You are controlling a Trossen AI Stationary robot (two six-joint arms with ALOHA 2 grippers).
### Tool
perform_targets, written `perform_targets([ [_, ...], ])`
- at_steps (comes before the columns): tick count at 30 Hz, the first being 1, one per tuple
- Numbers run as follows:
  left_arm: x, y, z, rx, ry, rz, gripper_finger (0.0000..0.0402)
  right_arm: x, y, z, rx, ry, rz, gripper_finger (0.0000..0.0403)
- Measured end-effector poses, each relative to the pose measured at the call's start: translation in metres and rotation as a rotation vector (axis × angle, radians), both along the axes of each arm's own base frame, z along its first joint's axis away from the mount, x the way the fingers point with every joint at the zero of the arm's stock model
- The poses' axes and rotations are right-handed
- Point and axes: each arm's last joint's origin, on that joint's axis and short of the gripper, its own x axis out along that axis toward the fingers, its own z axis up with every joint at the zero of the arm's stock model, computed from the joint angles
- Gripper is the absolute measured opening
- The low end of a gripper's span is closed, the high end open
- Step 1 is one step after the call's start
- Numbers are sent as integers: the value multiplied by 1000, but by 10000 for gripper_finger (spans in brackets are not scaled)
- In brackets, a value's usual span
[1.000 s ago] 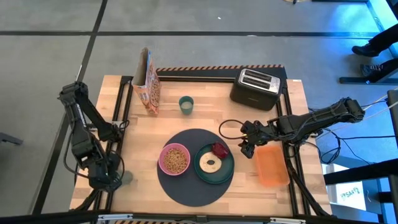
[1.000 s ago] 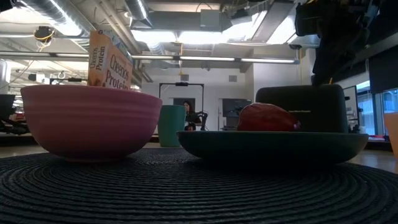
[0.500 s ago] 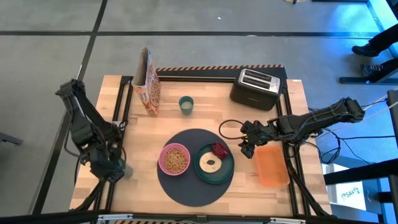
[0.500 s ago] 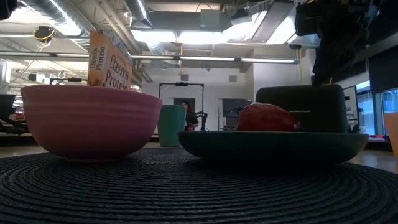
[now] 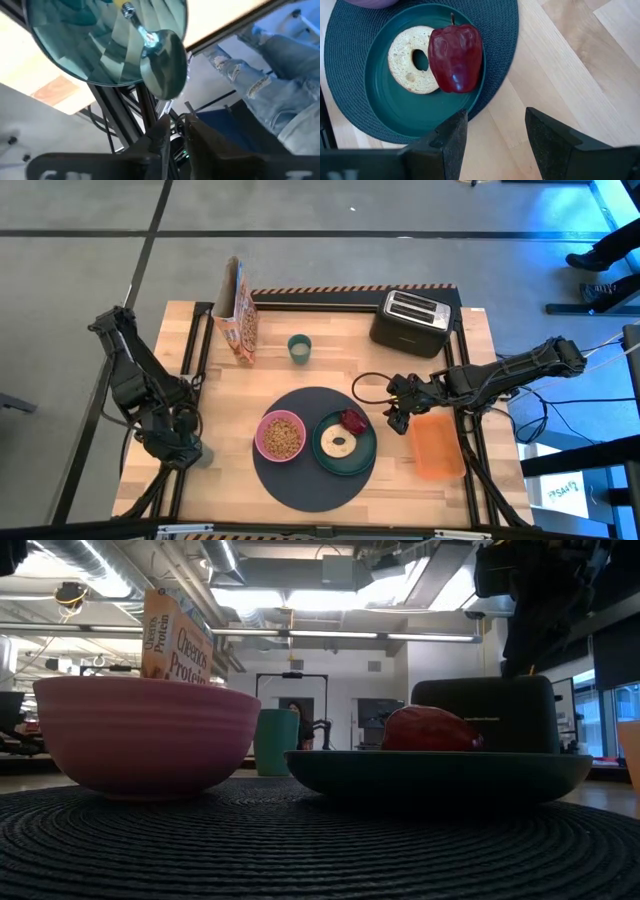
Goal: Arrange a breakfast setting
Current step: Put the yellow spoon on the left side of the blue placemat
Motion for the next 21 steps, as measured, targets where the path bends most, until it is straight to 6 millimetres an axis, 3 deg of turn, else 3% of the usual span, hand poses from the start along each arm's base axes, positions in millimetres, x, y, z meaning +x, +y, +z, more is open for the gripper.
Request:
perform_targets([
  [7, -3, 7, 13, 68, -106, -85, 97, 0, 0, 0, 7, 2, 5, 188],
  [14, 6, 0, 10, 173, -318, -246, 130, 0, 0, 0, 8, 2, 3, 188],
  [21, 6, -7, 4, 159, -291, -390, 155, 0, 0, 0, 10, 1, -13, 188],
])
